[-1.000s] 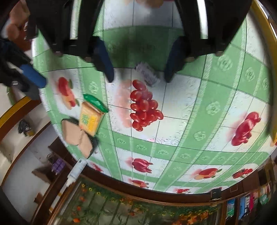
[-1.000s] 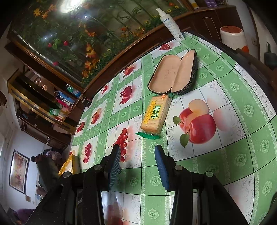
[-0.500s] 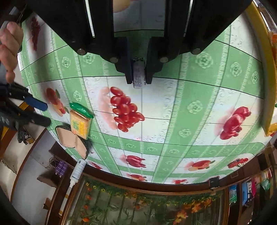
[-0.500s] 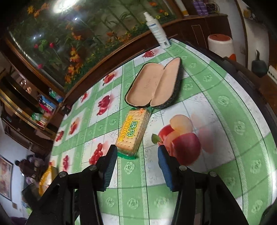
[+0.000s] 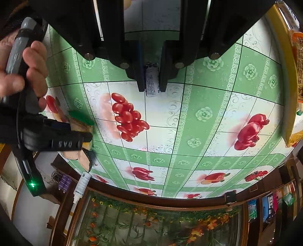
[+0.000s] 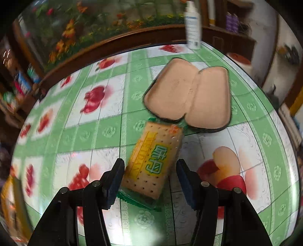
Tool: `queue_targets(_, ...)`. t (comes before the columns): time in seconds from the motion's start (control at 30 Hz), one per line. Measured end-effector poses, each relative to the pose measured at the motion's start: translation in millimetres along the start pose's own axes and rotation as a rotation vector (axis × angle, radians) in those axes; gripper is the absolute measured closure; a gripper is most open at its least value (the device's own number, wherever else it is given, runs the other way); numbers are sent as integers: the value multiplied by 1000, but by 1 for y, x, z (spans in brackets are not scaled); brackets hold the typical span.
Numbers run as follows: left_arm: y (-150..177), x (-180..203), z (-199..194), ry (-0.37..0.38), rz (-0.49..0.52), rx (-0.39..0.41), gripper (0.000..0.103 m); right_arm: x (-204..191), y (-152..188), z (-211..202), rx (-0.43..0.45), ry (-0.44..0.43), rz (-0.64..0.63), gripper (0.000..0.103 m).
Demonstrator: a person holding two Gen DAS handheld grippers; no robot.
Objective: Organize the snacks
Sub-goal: 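Grasp the WEIDAN cracker pack with the right gripper while the left grasps a white candy, then carry the WEIDAN cracker pack and white candy over the tray with both grippers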
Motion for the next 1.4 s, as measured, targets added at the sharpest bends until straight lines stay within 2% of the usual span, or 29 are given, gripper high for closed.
queue_targets(0.1, 0, -1, 0, 4, -4, -1, 89, -4, 7, -5, -1, 10, -66, 51)
queue_targets(0.2, 0, -2, -1, 7, -9, -1, 89, -9, 24, -11, -57, -103, -92, 51)
queue_targets(0.37, 0, -3, -1, 6, -12, -1, 89, -17, 65, -30, -89, -163, -200, 51)
queue_targets(0.5, 0, -4, -1, -1, -6, -1, 89, -18, 88, -35, -51, -128, -273, 50)
queue_targets(0.73, 0, -3, -1, -6, -2, -1, 89, -25, 97, -32, 20, -34, -362, 50)
queue_targets(1.03, 1, -2, -1, -10, 0, -1, 89, -26, 95, -32, 62, -29, -340, 49)
queue_targets(1.4, 1, -2, -1, -14, 5, 1, 89, -28, 94, -31, 44, -22, -339, 49)
Point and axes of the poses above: each gripper's, at about its wrist camera, not at the fingertips, and z roughly the way its jaws point, x to its right, y to its underside, the point moved 6 cm from there along z, roughly the way its jaws point, and after that the axes turned 5 degrees about -x, right-handed, at the moved point
